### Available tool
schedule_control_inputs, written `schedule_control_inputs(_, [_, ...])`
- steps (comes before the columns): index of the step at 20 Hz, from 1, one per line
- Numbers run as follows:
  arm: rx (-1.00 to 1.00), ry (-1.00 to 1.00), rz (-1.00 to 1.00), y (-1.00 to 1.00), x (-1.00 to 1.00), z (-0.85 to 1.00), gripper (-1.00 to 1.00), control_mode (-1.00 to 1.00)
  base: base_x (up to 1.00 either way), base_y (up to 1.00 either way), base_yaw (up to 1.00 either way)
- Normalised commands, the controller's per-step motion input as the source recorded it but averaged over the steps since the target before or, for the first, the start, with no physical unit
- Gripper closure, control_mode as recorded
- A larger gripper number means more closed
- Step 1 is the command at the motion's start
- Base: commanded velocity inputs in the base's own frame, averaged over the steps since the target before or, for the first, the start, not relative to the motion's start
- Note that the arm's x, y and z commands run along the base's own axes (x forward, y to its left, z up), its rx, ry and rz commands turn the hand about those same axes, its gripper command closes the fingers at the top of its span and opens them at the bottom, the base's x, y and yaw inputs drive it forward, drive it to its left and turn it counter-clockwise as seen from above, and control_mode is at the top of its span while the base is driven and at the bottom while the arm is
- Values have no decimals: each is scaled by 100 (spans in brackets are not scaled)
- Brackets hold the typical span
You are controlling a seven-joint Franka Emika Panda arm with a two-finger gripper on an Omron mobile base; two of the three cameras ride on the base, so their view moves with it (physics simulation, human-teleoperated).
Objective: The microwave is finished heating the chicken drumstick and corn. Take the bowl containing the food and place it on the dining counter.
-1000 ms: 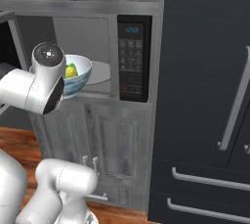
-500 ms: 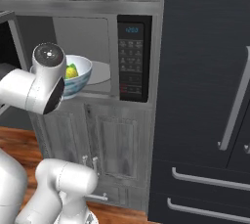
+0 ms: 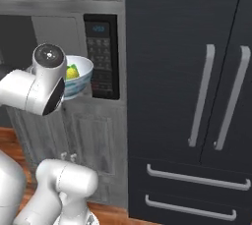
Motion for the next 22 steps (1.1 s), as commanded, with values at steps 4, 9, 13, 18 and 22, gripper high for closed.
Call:
schedule_control_inputs(4, [0, 0, 0, 0, 0, 0, 100, 100, -31, -79, 15])
schedule_control_inputs(9, [0, 0, 0, 0, 0, 0, 100, 100, -50, -64, 58])
schedule_control_inputs(13, [0, 0, 0, 0, 0, 0, 100, 100, -49, -57, 83])
schedule_control_inputs(18, [0, 0, 0, 0, 0, 0, 100, 100, -55, -24, 98])
schedule_control_inputs(22, [0, 0, 0, 0, 0, 0, 100, 100, -42, -16, 100])
